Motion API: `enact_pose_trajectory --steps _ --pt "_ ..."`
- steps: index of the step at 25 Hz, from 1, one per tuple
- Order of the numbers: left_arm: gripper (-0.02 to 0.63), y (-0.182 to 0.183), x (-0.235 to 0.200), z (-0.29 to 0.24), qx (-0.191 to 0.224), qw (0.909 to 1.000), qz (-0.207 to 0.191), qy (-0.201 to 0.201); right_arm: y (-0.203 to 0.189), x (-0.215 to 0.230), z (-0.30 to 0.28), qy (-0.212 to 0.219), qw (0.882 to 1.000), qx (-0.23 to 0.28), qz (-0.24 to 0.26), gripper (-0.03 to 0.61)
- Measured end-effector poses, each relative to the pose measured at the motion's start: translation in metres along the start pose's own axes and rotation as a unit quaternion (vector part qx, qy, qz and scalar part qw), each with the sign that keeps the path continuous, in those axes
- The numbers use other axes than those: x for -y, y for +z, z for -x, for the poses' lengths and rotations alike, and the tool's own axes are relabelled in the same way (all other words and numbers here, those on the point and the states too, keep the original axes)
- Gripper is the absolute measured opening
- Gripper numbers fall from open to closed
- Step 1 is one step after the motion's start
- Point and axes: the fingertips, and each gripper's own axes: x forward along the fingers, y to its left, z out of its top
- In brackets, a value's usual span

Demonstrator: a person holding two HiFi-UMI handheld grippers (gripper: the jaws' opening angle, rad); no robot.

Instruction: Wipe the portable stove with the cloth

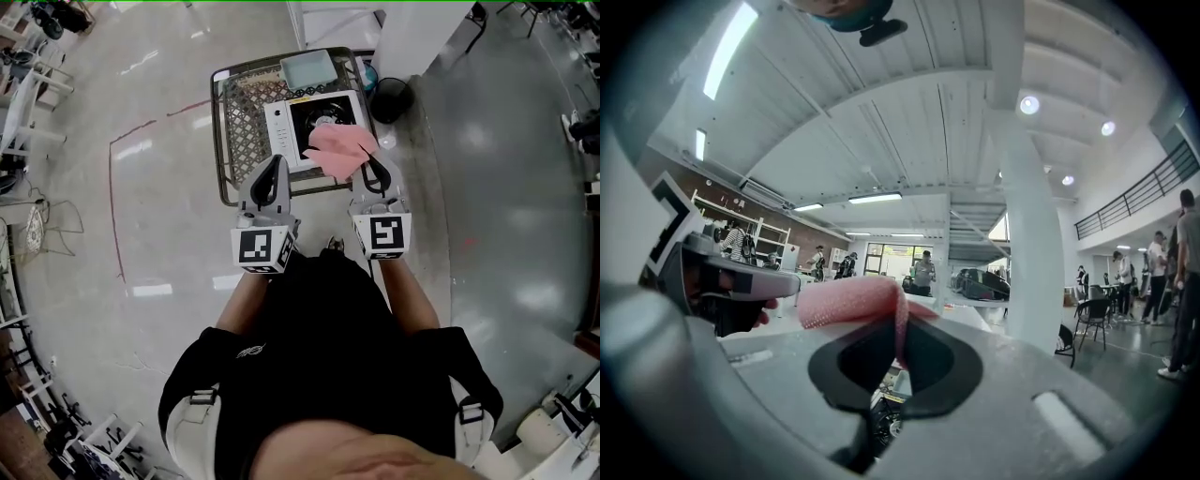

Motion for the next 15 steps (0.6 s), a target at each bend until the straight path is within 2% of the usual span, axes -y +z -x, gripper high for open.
enact_pose_trajectory --steps 15 --pt "-0.002 0.0 -0.008 -0.011 0.001 0.9998 0.007 -0.018 -0.001 -0.007 -0.01 -0.011 1.0 -0.014 0.002 0.006"
